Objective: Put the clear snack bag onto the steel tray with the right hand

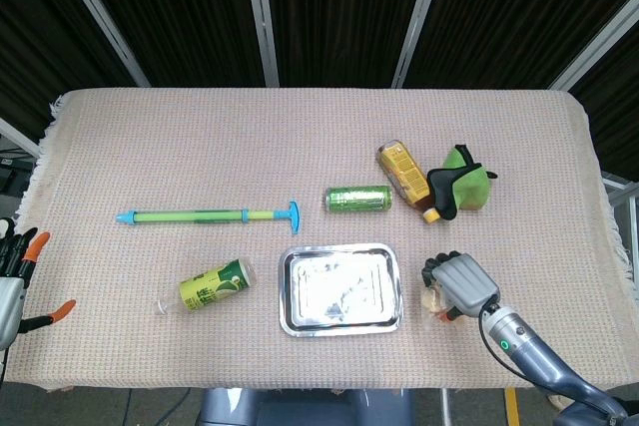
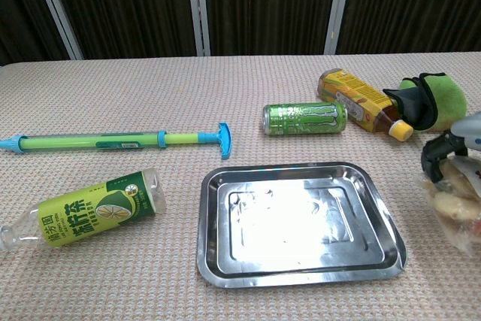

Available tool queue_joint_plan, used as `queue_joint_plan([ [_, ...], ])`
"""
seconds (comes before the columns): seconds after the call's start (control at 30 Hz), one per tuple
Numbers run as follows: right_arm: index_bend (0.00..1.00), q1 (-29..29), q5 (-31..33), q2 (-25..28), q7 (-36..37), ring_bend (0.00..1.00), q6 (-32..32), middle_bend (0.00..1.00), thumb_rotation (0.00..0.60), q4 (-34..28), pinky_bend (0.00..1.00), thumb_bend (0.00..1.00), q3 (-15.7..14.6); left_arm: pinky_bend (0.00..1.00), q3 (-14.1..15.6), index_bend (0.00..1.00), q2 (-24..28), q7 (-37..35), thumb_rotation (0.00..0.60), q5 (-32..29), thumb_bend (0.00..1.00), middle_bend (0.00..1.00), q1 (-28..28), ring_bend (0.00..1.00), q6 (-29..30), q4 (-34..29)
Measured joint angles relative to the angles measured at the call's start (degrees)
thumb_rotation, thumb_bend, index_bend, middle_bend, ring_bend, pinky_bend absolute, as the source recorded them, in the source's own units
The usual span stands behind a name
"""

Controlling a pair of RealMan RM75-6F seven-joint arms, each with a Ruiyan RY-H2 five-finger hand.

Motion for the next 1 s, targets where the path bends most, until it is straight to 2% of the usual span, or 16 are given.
queue_joint_plan([
  [0.23,0.54,4.2,-3.2,1.2,3.1,0.32,0.1,0.37,0.600,-5.3,0.50,0.09,2.8,0.00,0.0,0.06,0.0,0.1,0.483,-0.1,0.07,0.00,0.0,0.00,-0.1,-0.1],
  [0.5,0.51,10.2,-4.2,-4.8,6.7,0.31,-4.5,0.35,0.600,-5.0,0.50,0.09,4.8,0.00,0.0,0.06,0.0,0.0,0.487,-0.9,0.07,0.00,0.1,0.00,-0.5,0.3],
  [0.63,0.46,12.9,-3.3,-8.5,6.4,0.26,-7.3,0.31,0.600,-3.3,0.47,0.09,5.3,0.00,0.0,0.06,-0.1,-0.2,0.488,-1.2,0.07,0.00,0.1,0.00,-0.8,0.6],
  [0.73,0.35,14.5,-1.9,-11.4,4.7,0.18,-9.2,0.25,0.600,-1.0,0.39,0.09,5.5,0.00,-0.1,0.06,-0.2,-0.6,0.485,-1.5,0.07,0.00,0.1,0.00,-1.1,1.0],
  [0.8,0.22,15.3,-0.5,-13.3,2.7,0.09,-10.3,0.18,0.600,0.6,0.31,0.09,5.5,0.00,-0.1,0.06,-0.3,-0.9,0.485,-1.6,0.07,0.00,0.1,0.00,-1.2,1.4],
  [0.87,0.05,16.0,1.3,-15.0,0.4,0.01,-11.5,0.06,0.600,1.9,0.18,0.09,5.3,0.00,-0.1,0.06,-0.4,-1.1,0.488,-1.7,0.07,0.00,0.1,0.00,-1.3,1.7],
  [0.93,0.00,16.5,2.9,-16.0,-1.5,0.00,-12.3,0.00,0.600,2.7,0.08,0.09,5.1,0.00,-0.2,0.06,-0.5,-1.3,0.488,-1.8,0.07,0.00,0.0,0.00,-1.4,2.0],
  [1.0,0.00,16.9,4.7,-16.4,-3.6,0.00,-12.8,0.00,0.600,3.1,0.01,0.09,4.9,0.00,-0.2,0.06,-0.6,-1.5,0.486,-1.9,0.07,0.00,0.0,0.00,-1.5,2.3],
])
